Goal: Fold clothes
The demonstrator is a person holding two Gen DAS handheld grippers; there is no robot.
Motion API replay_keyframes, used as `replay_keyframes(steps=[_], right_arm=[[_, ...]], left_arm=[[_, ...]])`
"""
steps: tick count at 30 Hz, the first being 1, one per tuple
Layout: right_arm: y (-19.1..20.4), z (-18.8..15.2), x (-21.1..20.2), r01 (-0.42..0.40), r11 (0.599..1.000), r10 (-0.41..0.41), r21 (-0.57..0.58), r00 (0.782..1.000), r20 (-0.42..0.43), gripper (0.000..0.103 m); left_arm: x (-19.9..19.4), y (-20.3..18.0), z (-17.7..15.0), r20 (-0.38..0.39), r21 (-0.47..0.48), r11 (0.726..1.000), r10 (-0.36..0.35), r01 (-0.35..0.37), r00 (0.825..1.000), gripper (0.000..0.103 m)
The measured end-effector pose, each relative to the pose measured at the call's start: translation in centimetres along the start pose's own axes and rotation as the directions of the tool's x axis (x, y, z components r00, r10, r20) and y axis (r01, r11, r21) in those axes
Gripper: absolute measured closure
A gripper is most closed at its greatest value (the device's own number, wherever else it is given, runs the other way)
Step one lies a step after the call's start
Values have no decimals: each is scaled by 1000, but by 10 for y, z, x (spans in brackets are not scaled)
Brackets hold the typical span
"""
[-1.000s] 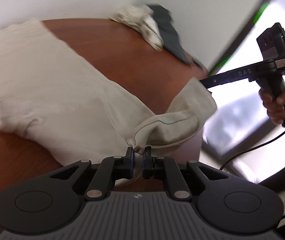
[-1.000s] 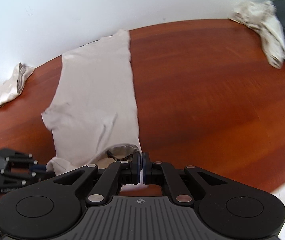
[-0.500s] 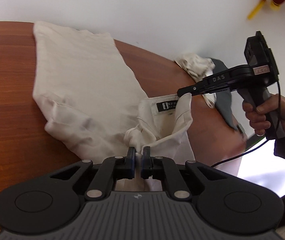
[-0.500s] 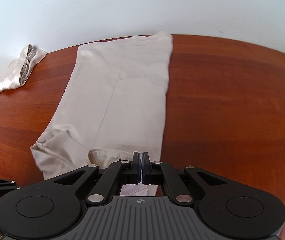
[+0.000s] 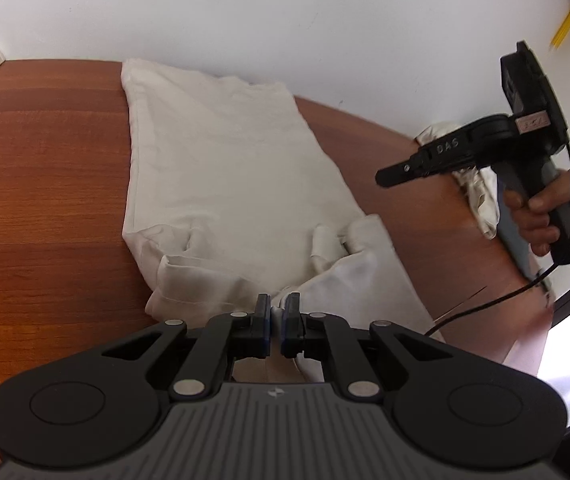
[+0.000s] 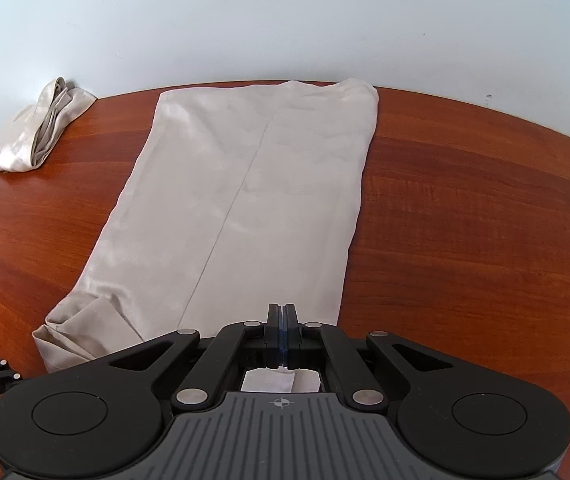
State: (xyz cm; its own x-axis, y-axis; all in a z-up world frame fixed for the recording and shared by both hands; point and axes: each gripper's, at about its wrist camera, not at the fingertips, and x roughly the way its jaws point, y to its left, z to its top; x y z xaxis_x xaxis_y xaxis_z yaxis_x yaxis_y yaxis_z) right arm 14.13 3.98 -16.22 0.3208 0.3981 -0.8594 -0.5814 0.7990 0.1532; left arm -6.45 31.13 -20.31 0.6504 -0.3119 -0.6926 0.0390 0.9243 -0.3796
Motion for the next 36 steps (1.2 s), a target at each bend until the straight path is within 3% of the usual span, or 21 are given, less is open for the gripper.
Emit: replay_keyframes(steps=[4,6,8,10,14,15,19,26,31,33,35,36], right_arm=[[-4,-7,-9,-39,999,39,-12,999,17,98],[-6,-14,-16,-50,999,51,-20,998,25,94],[-7,-23,-26,-61,998,62,-33,998,31,92],[-7,-33,-35,-72,996,73,-47,997,36,90],[-6,-58,-52,-70,995,73,-70,996,50,71],[-4,-65,-55,-64,995,68,-81,996,52,67],[6,-97,-58,-45,988,49,-150,998,26,66],[17,-144,-48,-51,986,50,-157,999,-13,66],[20,-163,-43,-63,989,60,-135,998,-23,66],[20,-169,-40,-68,991,65,-119,998,-25,66],[17,-174,-37,-85,992,84,-92,996,-24,66],[16,-176,-36,-86,993,85,-80,996,-25,66]], left_arm=[[-5,0,3,8,-9,1000,-20,20,1000,91],[-9,-1,6,3,-3,999,-39,39,999,84],[-16,-3,7,7,13,999,-52,52,999,68],[-26,-6,5,7,29,998,-57,57,998,62],[-37,-9,-7,-21,39,998,-47,48,999,51],[-39,-10,-11,-31,41,998,-40,42,999,50],[-41,-9,-29,-72,21,1000,-10,12,997,50],[-34,-9,-54,-117,-27,1000,6,-9,993,50],[-27,-14,-62,-140,-4,1000,-6,6,990,51],[-23,-16,-63,-153,15,1000,-3,6,988,54],[-20,-19,-64,-157,39,999,3,4,988,67],[-19,-20,-65,-158,49,999,5,3,987,68]])
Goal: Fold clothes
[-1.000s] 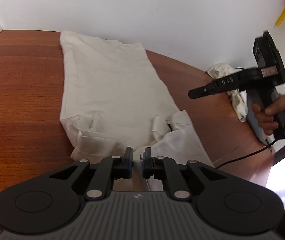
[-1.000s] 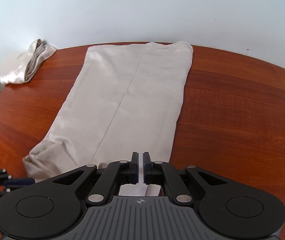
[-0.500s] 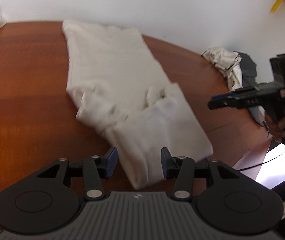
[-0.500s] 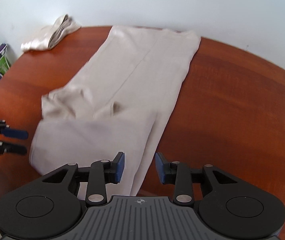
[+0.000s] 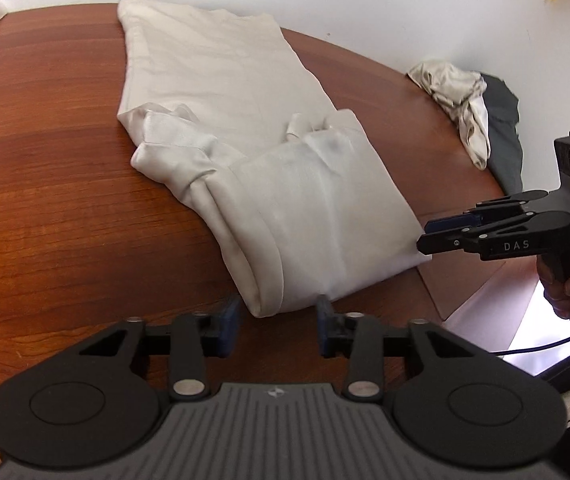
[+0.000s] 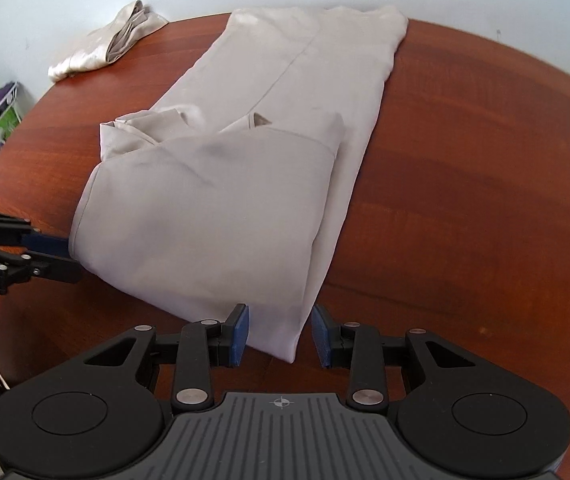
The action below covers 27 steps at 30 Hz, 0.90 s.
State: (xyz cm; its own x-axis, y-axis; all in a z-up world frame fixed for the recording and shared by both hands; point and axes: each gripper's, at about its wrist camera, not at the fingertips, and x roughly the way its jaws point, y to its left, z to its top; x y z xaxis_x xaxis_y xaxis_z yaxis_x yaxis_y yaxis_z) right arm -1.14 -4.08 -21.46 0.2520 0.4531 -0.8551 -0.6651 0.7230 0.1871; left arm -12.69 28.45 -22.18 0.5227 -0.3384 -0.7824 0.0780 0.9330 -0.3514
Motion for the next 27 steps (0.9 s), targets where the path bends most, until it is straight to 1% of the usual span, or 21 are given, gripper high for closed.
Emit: replay_keyframes(steps=[1,3,5,6,7,8,9,11,12,15,21,27], right_arm=[[0,-1,1,-3,1000,3,11,1000,1,66],[-2,-3,3,-12,999,12,31,1000,1,66],[-2,-4,5,-24,999,24,46,1000,-2,66],[-2,-5,6,-28,998,29,48,1000,-8,70],[-3,-5,7,-35,998,36,52,999,-11,73],[-3,-6,7,-43,997,44,62,999,-13,79],[-5,-6,7,-50,996,51,77,999,-14,85],[-7,-7,6,-60,993,61,106,998,-7,94],[-8,-7,4,-66,991,67,119,998,-3,96],[-9,-9,-4,-89,986,89,142,996,4,98],[-2,-19,-29,-132,982,133,136,991,5,98],[9,-31,-63,-201,970,203,134,979,-5,98]], left_arm=[[1,-1,0,2,9,1000,1,-1,1000,69],[3,-2,0,2,20,1000,-8,8,1000,75],[5,-3,1,2,27,1000,-9,9,1000,87],[6,-3,1,4,35,999,-10,10,1000,89],[6,-3,1,6,43,999,-11,11,1000,93],[6,-4,1,13,54,998,-11,10,1000,96],[5,-3,1,19,52,999,-16,15,1000,96],[1,-1,1,33,39,999,-32,31,999,97],[-1,0,1,43,27,999,-44,43,998,97],[-8,1,2,52,13,998,-65,64,997,98],[-23,-7,-2,33,21,995,-96,95,995,98],[-57,-25,-7,47,18,988,-156,155,987,98]])
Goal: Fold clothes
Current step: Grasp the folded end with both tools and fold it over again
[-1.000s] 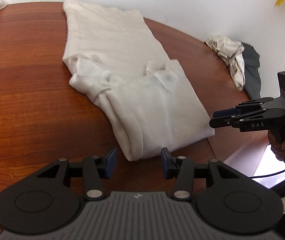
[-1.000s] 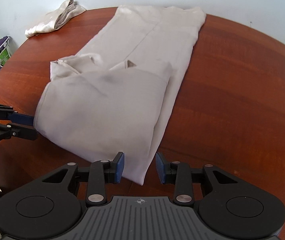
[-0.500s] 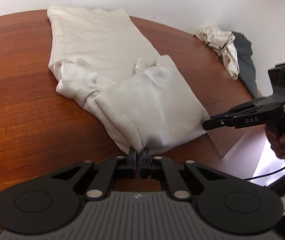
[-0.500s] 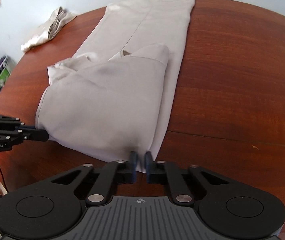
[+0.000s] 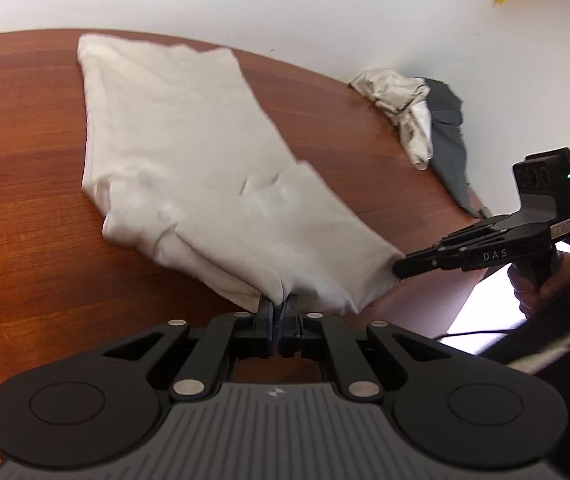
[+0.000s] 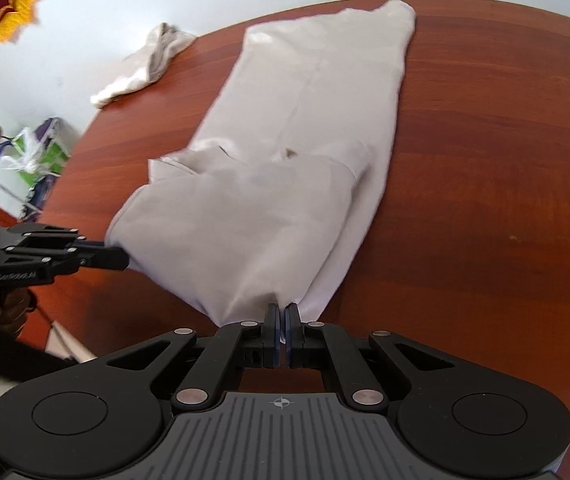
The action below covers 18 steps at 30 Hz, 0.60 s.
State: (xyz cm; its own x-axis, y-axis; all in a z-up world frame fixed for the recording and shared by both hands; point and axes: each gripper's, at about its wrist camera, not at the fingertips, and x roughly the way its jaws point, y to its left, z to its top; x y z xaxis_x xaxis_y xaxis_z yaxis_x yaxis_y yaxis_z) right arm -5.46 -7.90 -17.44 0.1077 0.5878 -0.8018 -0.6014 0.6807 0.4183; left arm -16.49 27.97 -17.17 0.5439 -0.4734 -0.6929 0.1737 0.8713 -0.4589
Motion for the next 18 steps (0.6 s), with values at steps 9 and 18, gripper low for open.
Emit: replay_keyframes(steps=[9,18], right_arm=[[-5,18,-31,-83,985,72,151,994,79,99],[-20,89,-18,-82,969,40,233,983,180,99]], left_arm=[[-18,-5,15,98,-103,994,-15,25,995,98],[-8,18,60,177,-192,981,49,-15,983,98]])
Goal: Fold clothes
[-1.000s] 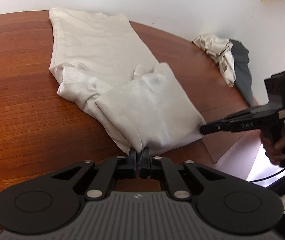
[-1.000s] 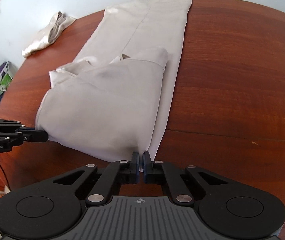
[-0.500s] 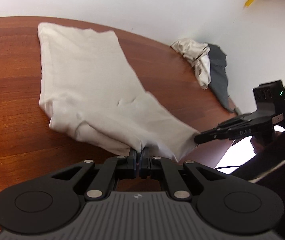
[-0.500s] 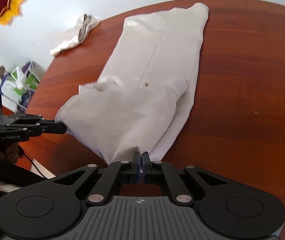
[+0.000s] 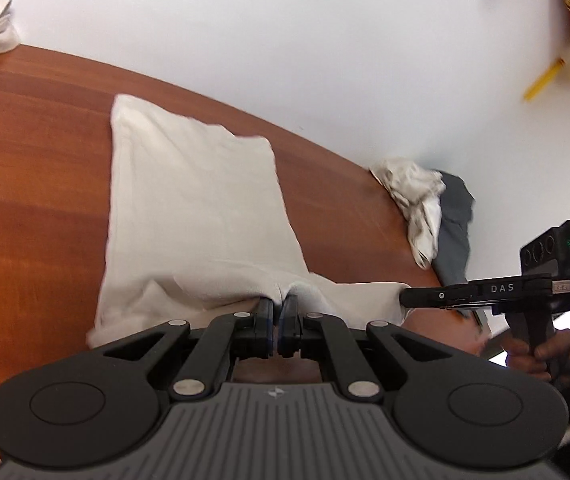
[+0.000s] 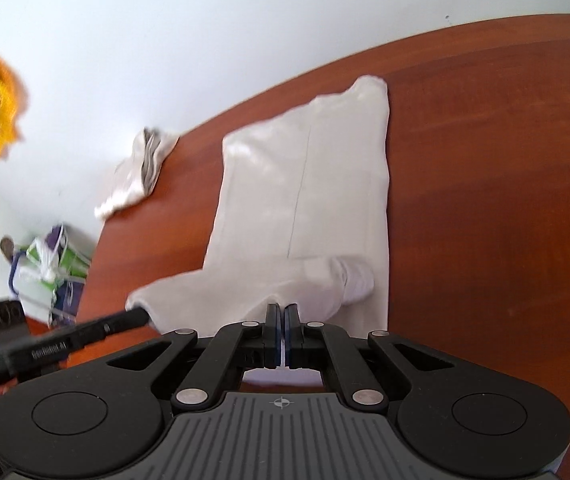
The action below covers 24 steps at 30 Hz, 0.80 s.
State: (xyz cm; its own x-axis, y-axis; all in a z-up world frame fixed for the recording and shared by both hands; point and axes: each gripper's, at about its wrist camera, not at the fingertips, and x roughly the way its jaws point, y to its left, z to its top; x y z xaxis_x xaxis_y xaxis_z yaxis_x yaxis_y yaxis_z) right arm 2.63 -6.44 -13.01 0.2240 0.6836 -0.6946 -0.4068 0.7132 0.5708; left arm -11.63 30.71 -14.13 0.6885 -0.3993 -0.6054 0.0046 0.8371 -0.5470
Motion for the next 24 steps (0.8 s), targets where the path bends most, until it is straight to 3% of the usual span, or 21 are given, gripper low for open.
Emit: replay_keyframes(steps=[12,24], right_arm=[[-26,83,85,108,992,-110,71,994,20,99],[-59,91,146,189,981,-185,49,980,-69,97]], left_arm=[[74,34,55,-29,-13,992,124,-124,992,98],[127,60,69,-124,35,985,174,-171,977,94]])
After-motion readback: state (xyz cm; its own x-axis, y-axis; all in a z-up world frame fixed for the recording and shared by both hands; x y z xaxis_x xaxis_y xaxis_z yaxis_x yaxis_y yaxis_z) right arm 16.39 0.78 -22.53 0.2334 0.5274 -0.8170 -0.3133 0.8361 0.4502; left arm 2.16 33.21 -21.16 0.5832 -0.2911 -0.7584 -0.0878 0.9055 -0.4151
